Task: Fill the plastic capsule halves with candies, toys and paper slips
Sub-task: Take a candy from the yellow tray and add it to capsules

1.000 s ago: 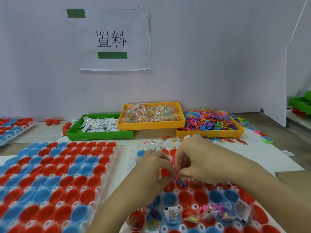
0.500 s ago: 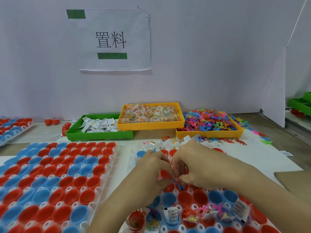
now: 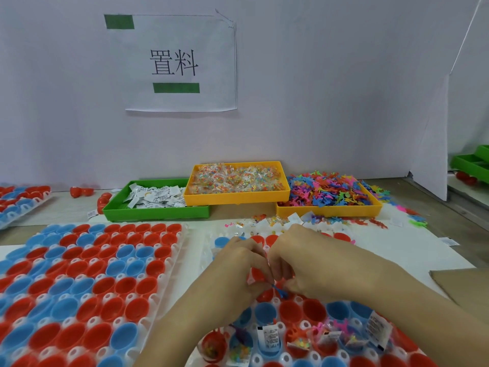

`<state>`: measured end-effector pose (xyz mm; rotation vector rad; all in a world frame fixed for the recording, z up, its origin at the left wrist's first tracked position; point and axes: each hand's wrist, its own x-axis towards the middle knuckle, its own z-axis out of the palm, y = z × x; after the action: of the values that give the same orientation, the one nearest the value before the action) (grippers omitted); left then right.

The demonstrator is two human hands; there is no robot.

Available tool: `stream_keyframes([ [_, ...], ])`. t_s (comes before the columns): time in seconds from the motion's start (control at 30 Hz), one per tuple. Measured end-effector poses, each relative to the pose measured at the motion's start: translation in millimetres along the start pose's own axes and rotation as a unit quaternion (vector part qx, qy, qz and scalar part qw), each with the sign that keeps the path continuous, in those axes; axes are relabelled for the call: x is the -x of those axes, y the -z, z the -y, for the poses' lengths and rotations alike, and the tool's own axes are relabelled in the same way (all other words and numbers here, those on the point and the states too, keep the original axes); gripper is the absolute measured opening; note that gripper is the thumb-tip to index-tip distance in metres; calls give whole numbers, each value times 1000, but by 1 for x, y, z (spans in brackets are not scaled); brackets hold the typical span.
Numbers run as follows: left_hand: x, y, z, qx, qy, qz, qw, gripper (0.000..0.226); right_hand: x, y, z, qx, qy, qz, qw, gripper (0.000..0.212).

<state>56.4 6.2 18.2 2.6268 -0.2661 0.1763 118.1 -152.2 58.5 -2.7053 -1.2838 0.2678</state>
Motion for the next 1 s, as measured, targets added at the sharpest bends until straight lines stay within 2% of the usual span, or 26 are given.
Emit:
stream_keyframes([
  [0.4,1,0,3,11,-9,-4,1000,10,5,12,-5,-56,13,-20,998,19],
  [0.53,0,0,5,12,-12,-14,1000,8,-2,29,-22,-71,7,-104,992,14],
  [0.6,0,0,6,11,-8,-18,1000,9,-15,38,-42,-72,-24,-171,982,16],
  [0.67,-1,1,7,10,-10,-21,1000,9,-32,43,-64,-54,-70,-200,976,20],
  [0.77,0,1,8,12,-10,-21,1000,9,-55,37,-85,-19,-113,-161,980,23],
  [1.0,1,2,11,20,-7,-34,999,12,-82,22,-93,83,-122,-81,986,28],
])
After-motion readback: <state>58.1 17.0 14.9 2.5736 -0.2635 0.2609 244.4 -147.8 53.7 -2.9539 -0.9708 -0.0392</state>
